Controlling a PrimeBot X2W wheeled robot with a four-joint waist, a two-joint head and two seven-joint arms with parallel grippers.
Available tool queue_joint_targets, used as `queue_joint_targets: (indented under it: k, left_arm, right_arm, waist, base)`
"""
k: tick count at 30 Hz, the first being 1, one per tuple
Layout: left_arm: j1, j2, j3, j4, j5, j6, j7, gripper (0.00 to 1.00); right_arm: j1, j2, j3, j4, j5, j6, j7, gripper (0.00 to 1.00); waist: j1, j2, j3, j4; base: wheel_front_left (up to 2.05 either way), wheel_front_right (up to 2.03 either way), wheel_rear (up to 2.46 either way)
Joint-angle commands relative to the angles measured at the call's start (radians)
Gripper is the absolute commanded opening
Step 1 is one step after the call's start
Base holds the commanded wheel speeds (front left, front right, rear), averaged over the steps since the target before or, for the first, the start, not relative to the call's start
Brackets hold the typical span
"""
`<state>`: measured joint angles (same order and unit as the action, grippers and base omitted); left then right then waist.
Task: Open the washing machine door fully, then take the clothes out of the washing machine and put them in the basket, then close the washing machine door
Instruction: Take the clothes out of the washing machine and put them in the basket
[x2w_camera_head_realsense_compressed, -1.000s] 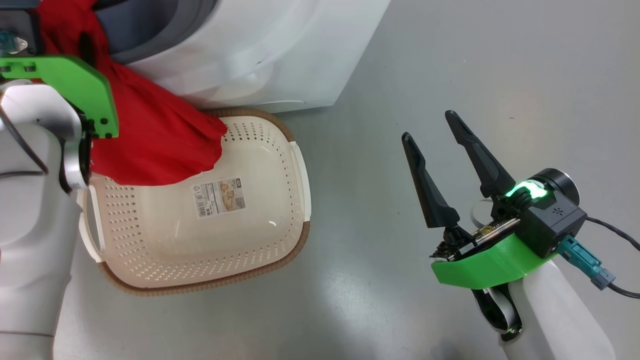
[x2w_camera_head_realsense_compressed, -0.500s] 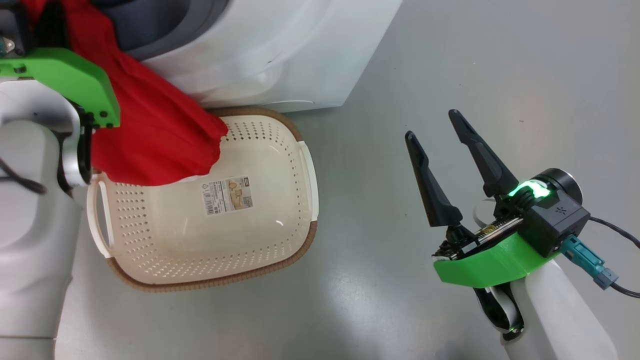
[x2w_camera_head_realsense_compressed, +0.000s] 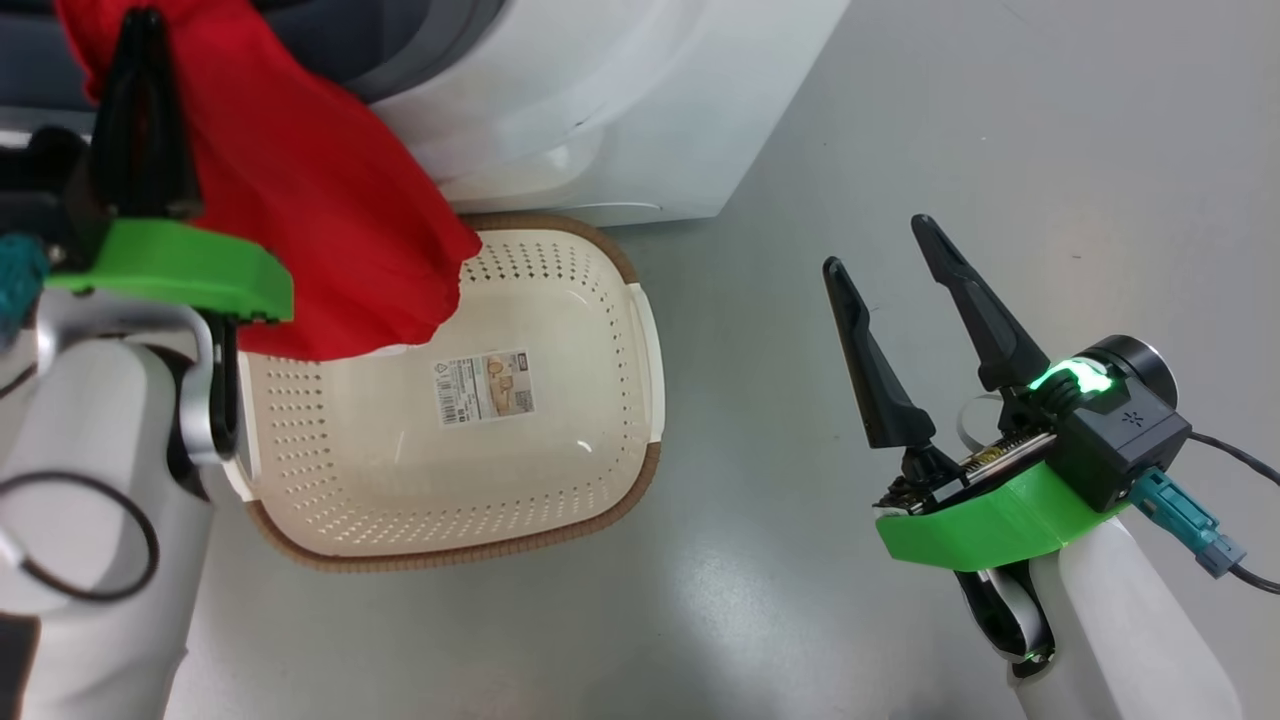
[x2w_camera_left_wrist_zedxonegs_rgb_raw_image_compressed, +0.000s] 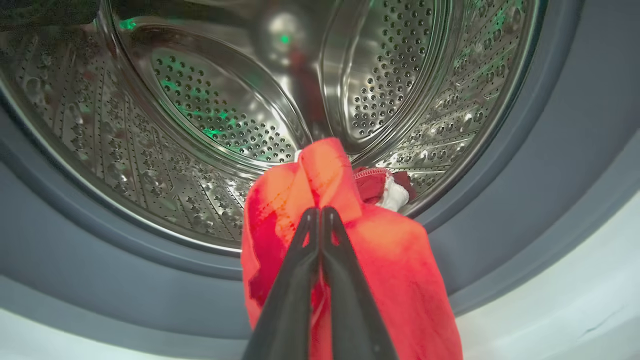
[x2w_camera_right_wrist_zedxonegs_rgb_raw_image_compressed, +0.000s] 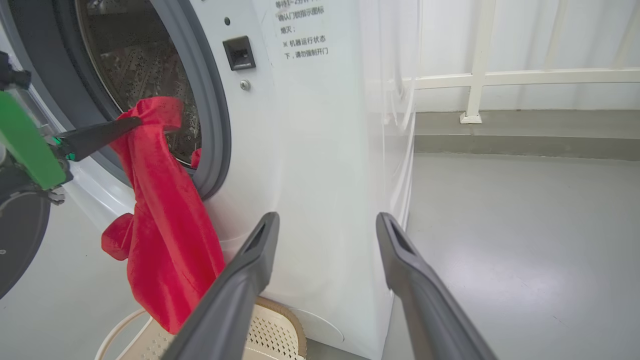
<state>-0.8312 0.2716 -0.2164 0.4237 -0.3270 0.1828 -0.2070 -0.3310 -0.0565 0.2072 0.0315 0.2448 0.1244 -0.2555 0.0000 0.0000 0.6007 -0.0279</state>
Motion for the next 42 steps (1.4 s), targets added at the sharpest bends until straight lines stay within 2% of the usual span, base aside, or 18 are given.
queue_joint_targets:
  k: [1,10,23,33,42]
  left_arm:
    - [0.032,0.041,0.036,-0.053,-0.001,-0.010,-0.021,0.00]
    - [0.174,0.000,0.034,-0.148,-0.050,-0.034,-0.043,0.00]
    - [0.270,-0.052,-0.005,-0.094,-0.089,-0.049,-0.035,0.00]
    - [0.205,-0.096,-0.033,0.239,-0.176,-0.152,0.046,0.00]
    - [0.087,-0.135,-0.043,0.554,-0.214,-0.199,0.110,0.00]
  right_arm:
    - [0.024,0.006,0.022,-0.022,-0.009,0.006,-0.006,1.00]
    - [0.021,0.006,0.019,-0.023,-0.011,0.006,-0.006,1.00]
    - [0.012,0.006,0.027,-0.020,-0.003,0.006,-0.006,1.00]
    - [-0.003,0.006,0.042,-0.015,0.003,0.006,-0.006,1.00]
    - [-0.011,0.006,0.047,-0.012,0.011,0.006,-0.006,1.00]
  waist:
    - [0.0000,0.0000,0.002,0.005]
    - [0.0000,0.0000,0.009,0.012]
    - [0.0000,0.0000,0.017,0.011]
    - [0.0000,0.0000,0.026,-0.014]
    - [0.0000,0.0000,0.039,-0.042]
  base:
    - [0.00,0.00,0.00]
    - [0.00,0.00,0.00]
    - [0.00,0.00,0.00]
    - [0.00,0.00,0.00]
    - [0.00,0.00,0.00]
